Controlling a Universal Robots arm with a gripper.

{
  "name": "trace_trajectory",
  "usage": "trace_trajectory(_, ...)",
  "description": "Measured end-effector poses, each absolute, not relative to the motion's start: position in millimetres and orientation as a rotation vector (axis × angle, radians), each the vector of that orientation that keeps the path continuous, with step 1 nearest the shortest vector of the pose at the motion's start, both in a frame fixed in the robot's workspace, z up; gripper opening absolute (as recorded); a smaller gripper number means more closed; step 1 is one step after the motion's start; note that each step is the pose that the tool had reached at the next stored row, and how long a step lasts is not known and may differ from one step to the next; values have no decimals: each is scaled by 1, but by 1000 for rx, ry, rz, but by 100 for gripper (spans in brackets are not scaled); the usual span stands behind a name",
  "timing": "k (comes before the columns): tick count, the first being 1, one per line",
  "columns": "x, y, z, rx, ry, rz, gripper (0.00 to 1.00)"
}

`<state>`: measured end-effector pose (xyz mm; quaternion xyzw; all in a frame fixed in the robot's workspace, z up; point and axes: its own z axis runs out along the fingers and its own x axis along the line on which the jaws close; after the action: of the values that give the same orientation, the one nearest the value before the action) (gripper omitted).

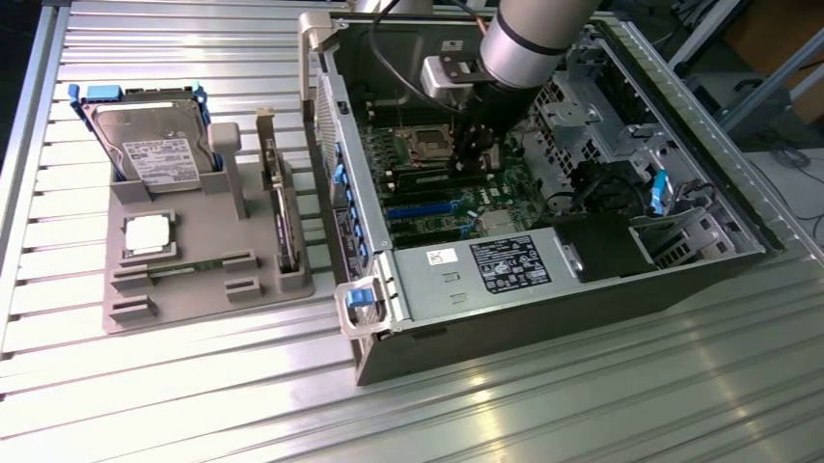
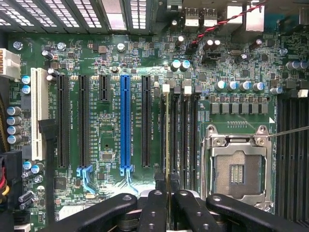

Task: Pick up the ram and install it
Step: 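Insert the ram into the slot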

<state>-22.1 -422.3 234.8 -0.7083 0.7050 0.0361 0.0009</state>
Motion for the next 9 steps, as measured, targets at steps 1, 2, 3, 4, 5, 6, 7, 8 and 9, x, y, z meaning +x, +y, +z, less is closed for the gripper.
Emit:
trace_trajectory(1, -22, -422, 234, -2224, 2214, 113, 12)
trace_trajectory(2, -22, -422, 234, -2224, 2214, 113, 12)
trace_trajectory(3, -22, -422, 234, -2224, 2214, 113, 12)
trace_trajectory(4, -22, -422, 233, -2224, 2214, 113, 12)
trace_trajectory(5, -22, -422, 233, -2224, 2214, 113, 12)
trace_trajectory(6, -22, -422, 232, -2224, 2214, 113, 12)
trace_trajectory(7, -22, -422, 232, -2224, 2213, 114, 12)
trace_trajectory(8, -22, -422, 232, -2224, 2213, 114, 12)
trace_trajectory(9, -22, -422, 232, -2224, 2213, 114, 12)
